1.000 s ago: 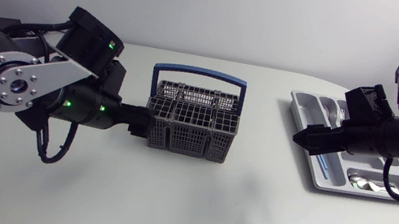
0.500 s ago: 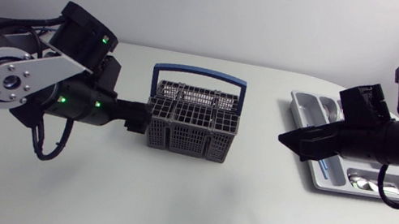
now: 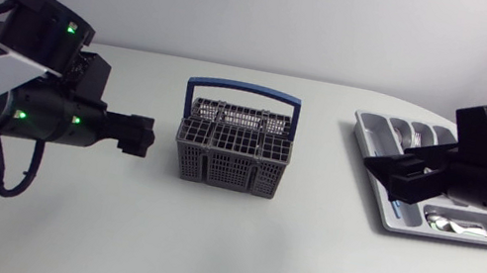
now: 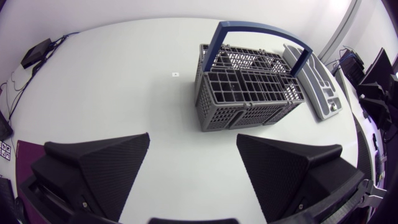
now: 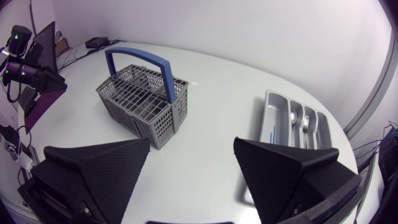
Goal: Unload the cutlery basket into the drawer organizer.
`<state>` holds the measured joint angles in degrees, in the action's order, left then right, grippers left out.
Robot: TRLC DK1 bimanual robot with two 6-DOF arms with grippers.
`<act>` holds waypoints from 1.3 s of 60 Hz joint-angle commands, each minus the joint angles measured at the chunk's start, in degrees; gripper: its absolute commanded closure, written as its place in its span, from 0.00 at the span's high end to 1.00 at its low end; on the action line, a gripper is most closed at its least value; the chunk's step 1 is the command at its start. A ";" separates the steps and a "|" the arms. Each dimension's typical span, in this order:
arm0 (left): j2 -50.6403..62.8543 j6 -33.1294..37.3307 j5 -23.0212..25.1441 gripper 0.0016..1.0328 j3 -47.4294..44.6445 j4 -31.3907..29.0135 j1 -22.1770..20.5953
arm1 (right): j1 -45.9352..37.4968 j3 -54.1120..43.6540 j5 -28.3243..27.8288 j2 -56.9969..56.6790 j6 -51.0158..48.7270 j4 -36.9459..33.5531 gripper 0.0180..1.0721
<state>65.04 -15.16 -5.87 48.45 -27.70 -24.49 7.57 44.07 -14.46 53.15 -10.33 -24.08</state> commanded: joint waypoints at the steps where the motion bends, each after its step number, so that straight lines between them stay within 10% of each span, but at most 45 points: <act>1: -2.63 2.33 0.16 0.95 -2.57 -1.12 1.29 | 0.42 -2.15 1.63 -2.08 -0.40 0.52 0.93; 78: -34.89 11.47 -4.06 0.95 -23.57 -5.34 10.87 | -4.54 -27.58 13.45 -35.96 0.32 13.27 0.93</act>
<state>32.21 -4.99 -9.21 27.00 -32.77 -14.02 3.60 19.29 -1.61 19.20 -12.45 -12.25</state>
